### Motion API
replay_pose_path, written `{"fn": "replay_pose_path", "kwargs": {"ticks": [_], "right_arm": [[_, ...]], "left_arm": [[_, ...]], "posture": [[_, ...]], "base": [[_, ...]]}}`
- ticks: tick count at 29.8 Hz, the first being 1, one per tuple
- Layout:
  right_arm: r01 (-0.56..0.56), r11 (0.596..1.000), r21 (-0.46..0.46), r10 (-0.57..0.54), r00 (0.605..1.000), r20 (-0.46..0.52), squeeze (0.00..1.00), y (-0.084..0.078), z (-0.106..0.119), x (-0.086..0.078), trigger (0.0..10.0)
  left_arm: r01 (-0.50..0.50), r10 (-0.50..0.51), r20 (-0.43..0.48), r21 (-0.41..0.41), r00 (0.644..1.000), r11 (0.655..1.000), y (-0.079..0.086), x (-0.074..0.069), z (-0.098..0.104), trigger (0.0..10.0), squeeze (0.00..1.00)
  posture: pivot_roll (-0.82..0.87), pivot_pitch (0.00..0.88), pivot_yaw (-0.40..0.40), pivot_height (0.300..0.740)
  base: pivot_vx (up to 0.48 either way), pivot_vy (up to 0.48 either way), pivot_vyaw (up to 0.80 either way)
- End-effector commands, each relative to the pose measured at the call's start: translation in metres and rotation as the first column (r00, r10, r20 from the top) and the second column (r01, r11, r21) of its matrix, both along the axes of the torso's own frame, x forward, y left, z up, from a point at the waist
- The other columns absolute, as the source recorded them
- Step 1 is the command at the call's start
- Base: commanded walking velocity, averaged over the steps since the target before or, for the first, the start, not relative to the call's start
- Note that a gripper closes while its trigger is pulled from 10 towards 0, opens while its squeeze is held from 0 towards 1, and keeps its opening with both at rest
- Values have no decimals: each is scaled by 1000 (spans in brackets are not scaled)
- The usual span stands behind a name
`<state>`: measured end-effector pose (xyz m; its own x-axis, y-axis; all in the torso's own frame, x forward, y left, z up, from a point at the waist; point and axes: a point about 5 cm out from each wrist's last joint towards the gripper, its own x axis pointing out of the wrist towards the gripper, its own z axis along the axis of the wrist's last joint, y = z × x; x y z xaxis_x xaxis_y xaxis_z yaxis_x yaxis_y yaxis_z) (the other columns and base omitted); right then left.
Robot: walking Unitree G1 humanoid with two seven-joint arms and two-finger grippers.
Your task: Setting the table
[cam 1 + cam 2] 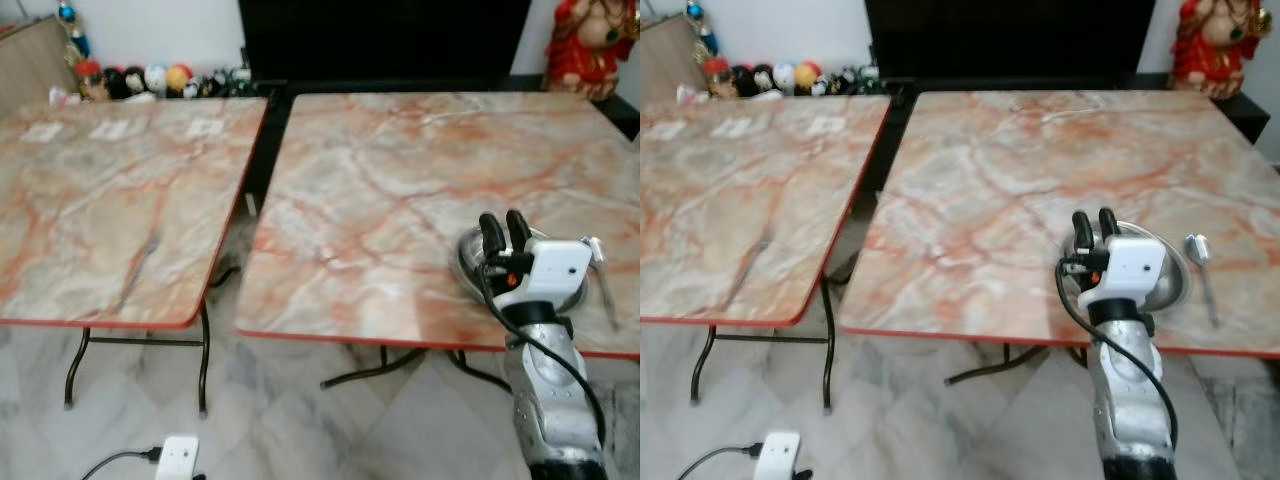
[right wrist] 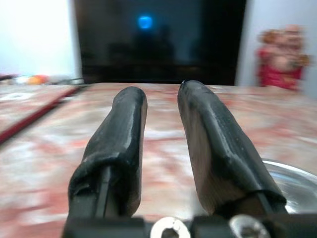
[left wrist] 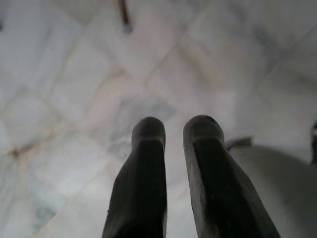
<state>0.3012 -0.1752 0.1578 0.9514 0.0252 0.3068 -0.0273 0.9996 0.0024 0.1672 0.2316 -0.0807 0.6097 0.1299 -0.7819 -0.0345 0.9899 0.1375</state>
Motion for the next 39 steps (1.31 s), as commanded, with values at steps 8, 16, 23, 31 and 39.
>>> {"fn": "replay_pose_path", "kwargs": {"ticks": [8,16,23,31,39], "right_arm": [[50,998,25,-50,999,12,0,-3,7,4,10000],[57,997,55,-57,998,-8,0,6,3,5,10000],[55,997,59,-54,998,-21,0,9,1,6,10000],[49,997,56,-47,999,-27,0,12,0,6,10000],[42,998,54,-40,998,-39,0,13,-3,6,10000]], "left_arm": [[-7,7,-20,12,1000,1000,1,-2,-1,10000,0],[-15,15,-17,9,1000,1000,0,-1,-1,10000,0],[-19,19,-16,10,1000,1000,0,-2,-1,10000,0],[-20,20,-18,12,1000,1000,1,-3,-1,10000,0],[-12,12,-16,15,1000,1000,1,-3,-1,10000,0]], "posture": [[-95,84,38,740],[-88,99,36,740],[-87,104,37,740],[-83,105,35,740],[-76,109,36,740]], "base": [[0,480,0],[0,480,0],[0,480,0],[0,468,0],[0,48,0]]}}
